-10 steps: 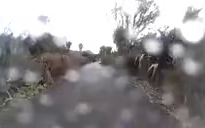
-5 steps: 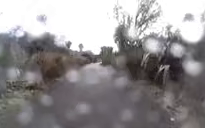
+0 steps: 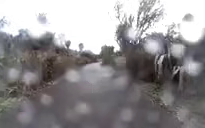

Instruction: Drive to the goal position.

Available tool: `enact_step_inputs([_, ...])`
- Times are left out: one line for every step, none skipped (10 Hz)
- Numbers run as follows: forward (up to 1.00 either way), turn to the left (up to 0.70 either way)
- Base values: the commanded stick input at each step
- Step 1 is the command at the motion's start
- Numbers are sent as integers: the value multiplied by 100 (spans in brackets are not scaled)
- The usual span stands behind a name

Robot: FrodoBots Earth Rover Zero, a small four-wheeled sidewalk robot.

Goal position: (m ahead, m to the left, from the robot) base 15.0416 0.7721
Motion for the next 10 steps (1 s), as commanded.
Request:
enact_step_inputs([100,0])
enact_step_inputs([100,0])
enact_step_inputs([100,0])
enact_step_inputs([100,0])
enact_step_inputs([100,0])
enact_step_inputs([100,0])
enact_step_inputs([100,0])
enact_step_inputs([100,0])
enact_step_inputs([100,0])
enact_step_inputs([100,0])
